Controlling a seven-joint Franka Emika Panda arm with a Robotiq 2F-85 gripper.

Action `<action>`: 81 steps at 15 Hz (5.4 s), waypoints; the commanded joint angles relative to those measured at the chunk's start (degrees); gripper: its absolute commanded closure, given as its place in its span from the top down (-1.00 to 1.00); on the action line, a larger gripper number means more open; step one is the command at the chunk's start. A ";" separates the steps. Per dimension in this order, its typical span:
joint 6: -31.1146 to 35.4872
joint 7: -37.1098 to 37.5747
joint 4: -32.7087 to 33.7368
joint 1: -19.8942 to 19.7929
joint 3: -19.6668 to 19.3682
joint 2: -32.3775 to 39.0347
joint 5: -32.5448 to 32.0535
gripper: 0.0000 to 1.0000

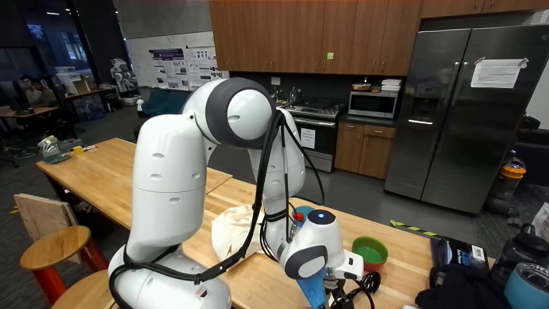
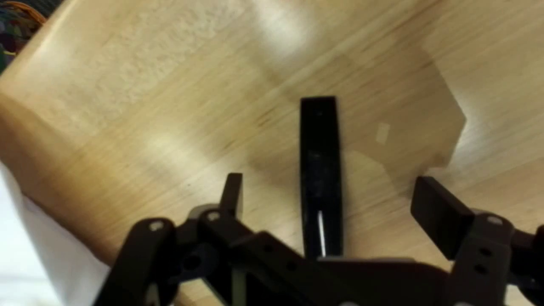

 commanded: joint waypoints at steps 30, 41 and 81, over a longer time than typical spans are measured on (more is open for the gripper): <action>6.00 -6.66 -0.16 -21.75 22.59 -2.59 -1.63 0.20; 9.16 -6.77 -0.24 -22.62 20.58 -1.69 -0.98 1.00; 15.81 1.65 -0.04 -27.39 23.22 3.09 -3.47 0.07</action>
